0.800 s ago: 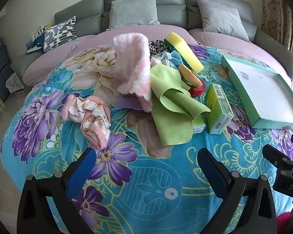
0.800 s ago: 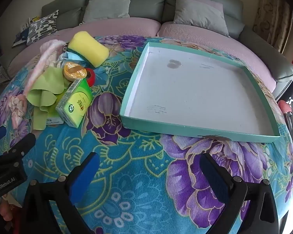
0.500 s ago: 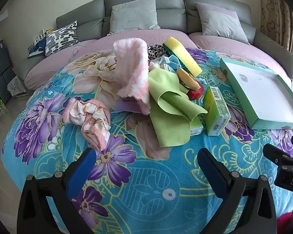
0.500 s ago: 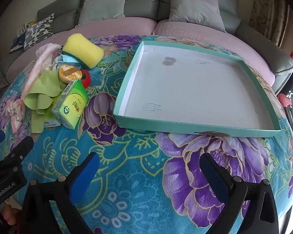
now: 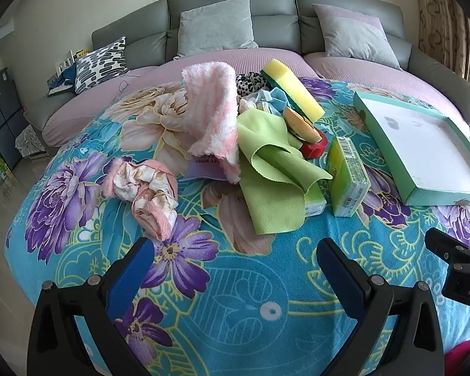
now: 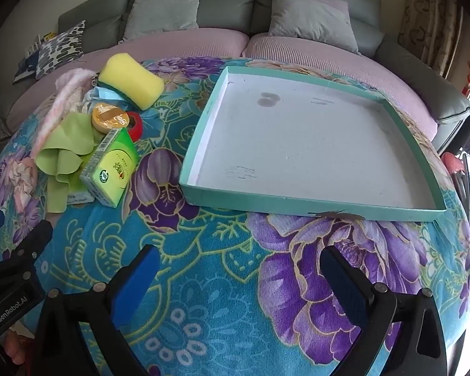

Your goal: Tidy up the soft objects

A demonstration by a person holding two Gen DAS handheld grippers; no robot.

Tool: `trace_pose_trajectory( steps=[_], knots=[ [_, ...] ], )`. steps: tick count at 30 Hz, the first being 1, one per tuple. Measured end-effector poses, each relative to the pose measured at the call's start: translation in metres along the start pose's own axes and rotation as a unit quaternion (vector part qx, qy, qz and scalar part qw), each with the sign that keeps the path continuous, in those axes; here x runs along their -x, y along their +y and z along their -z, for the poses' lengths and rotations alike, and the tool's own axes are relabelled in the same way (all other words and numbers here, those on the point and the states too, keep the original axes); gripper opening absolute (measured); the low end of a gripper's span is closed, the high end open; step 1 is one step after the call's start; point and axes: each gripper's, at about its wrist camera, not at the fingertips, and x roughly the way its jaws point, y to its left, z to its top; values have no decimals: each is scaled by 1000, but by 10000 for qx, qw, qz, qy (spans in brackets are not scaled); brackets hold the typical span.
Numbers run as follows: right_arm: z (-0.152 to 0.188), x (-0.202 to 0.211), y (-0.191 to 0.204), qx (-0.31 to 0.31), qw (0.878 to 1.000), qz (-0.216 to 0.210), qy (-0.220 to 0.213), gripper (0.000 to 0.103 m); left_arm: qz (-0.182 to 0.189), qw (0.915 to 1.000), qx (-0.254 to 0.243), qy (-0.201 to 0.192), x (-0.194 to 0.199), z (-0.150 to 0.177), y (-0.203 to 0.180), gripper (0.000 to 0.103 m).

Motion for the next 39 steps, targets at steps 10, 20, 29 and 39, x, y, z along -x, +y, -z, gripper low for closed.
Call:
trace_pose_trajectory(
  steps=[10, 20, 29, 39],
  knots=[
    [-1, 0, -3, -23, 10000, -17, 3, 103, -18, 10000, -2, -25, 0, 2, 1, 103],
    [-1, 0, -5, -30, 10000, -16, 13, 103, -23, 10000, -2, -27, 0, 3, 2, 103],
    [-1, 0, -3, -34, 10000, -11, 13, 103, -35, 10000, -10, -17, 0, 3, 2, 103],
    [-1, 0, -2, -35, 10000, -6, 9, 103, -35, 10000, -7, 0, -2, 4, 2, 103]
  ],
)
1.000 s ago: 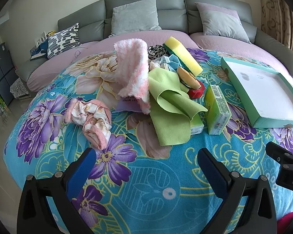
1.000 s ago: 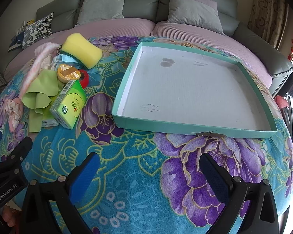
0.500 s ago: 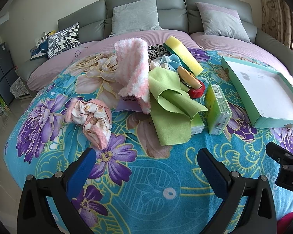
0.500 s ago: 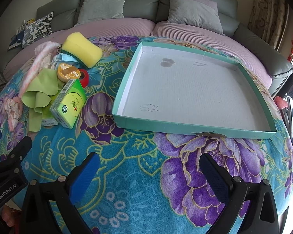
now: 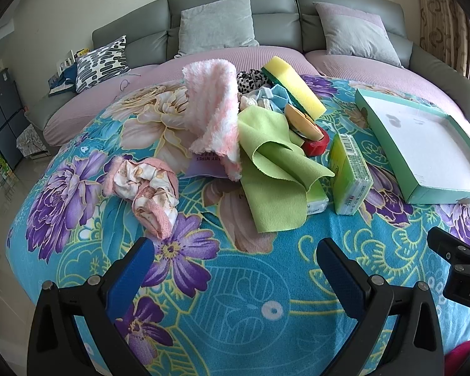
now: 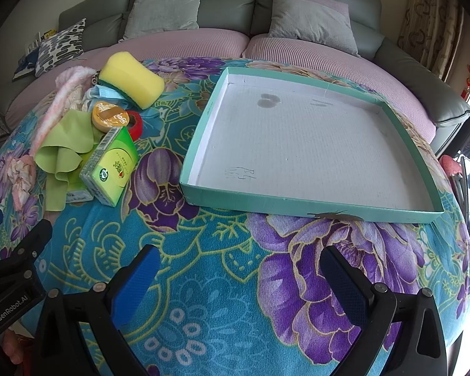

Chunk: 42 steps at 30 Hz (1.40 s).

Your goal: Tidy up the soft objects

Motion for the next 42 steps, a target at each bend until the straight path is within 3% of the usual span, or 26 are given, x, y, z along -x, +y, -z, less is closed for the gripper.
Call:
trace_pose_trajectory(
  steps=[34, 42],
  knots=[
    [0, 0, 3, 3, 10000, -13, -5, 103, 20, 10000, -7, 67, -5, 2, -4, 103],
    [-8, 28, 2, 295, 9971, -482, -517, 103, 235, 9992, 326, 9, 2, -12, 21, 103]
  ],
)
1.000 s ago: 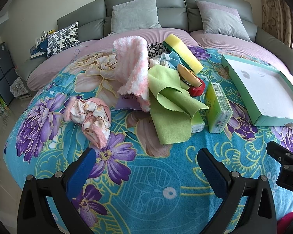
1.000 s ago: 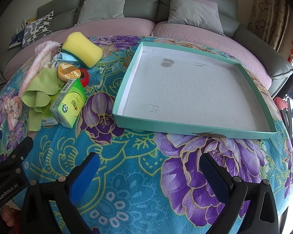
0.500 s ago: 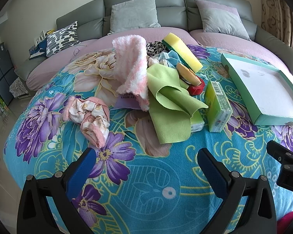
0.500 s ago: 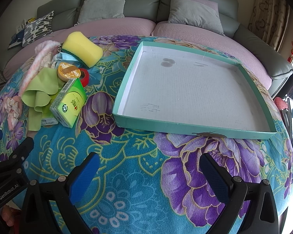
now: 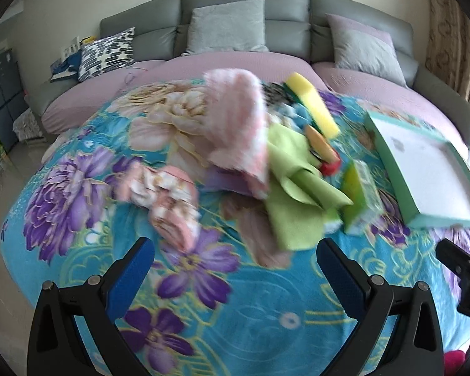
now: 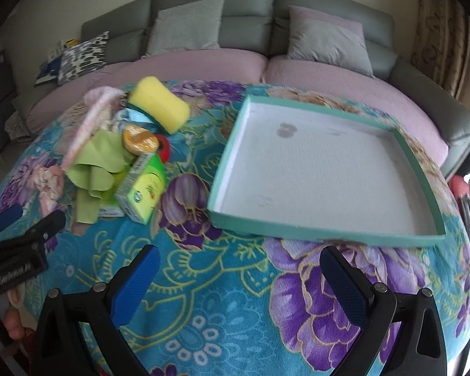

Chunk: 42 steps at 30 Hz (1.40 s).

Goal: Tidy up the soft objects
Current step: 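Grasp the pink-white floral cloth with the left tool while the right tool grasps the green box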

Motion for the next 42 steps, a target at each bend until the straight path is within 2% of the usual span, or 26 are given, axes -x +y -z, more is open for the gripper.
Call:
trace_pose_trajectory(
  steps=[7, 11, 20, 24, 25, 28, 31, 35, 38, 42],
  knots=[
    [-19, 5, 15, 244, 9976, -648, -81, 103, -122, 9993, 363, -54, -2, -15, 42, 103],
    [-29, 4, 34, 425, 9958, -797, -132, 103, -174, 9988, 453, -41, -8, -22, 63, 103],
    [-34, -18, 69, 851, 9928, -845, 21, 103, -190, 9984, 500, 191, -32, -27, 81, 103],
    [-38, -30, 74, 776, 9941, -752, 118, 103, -200, 9982, 490, 285, -44, -28, 82, 103],
    [-39, -34, 74, 725, 9945, -744, 145, 101, -190, 9982, 483, 307, -47, -29, 82, 103],
    [-42, -43, 74, 631, 9947, -769, 255, 86, -175, 9981, 477, 339, -53, -30, 82, 103],
    [-42, -51, 77, 658, 9946, -725, 357, 78, -171, 9981, 498, 333, -57, -32, 84, 103],
    [-43, -59, 82, 704, 9935, -783, 429, 59, -186, 9979, 520, 340, -62, -34, 86, 102],
    [-43, -65, 82, 673, 9930, -833, 497, 46, -191, 9977, 532, 368, -65, -34, 88, 95],
    [-43, -72, 83, 635, 9930, -834, 545, 36, -176, 9976, 500, 443, -73, -35, 88, 83]
  ],
)
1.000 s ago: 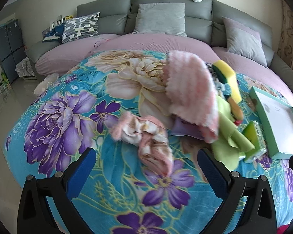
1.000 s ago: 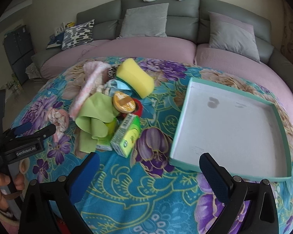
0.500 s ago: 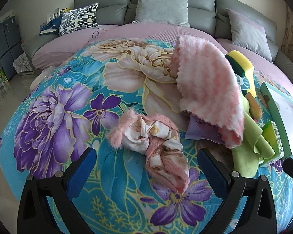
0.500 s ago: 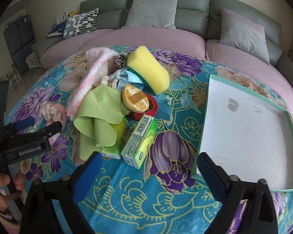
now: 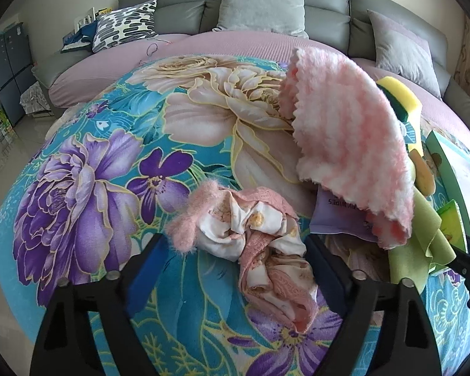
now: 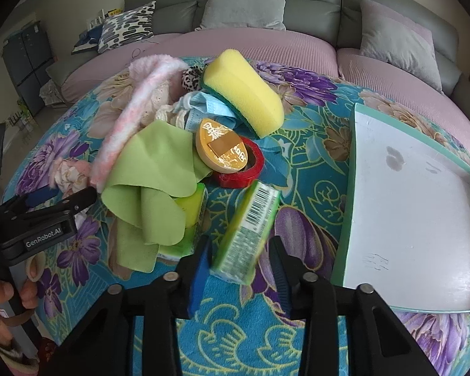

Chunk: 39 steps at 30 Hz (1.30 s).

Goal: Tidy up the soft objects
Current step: 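Grasp the pink-white floral cloth with the left tool while the right tool grasps the green box, then carry the floral cloth with the left tool into the tray while the right tool drops the green box there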

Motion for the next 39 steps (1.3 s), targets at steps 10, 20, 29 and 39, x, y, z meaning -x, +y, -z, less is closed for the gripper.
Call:
trace_pose_trajectory(
  steps=[10, 20, 29, 39],
  knots=[
    [-5, -16, 0, -47, 9999, 64, 97, 28, 35, 9998, -180, 64, -12, 0, -6, 64],
    [-7, -12, -4, -299, 9995, 2, 55, 24, 23, 9996, -259, 72, -4, -1, -9, 27],
    [-25, 26, -23, -764, 9964, -9, -358, 24, -43, 9994, -208, -287, 43, -27, -8, 26],
    [-50, 45, -94, -1667, 9821, 569, -665, 24, 770, 9940, -325, -708, 73, -81, -89, 26]
  ],
)
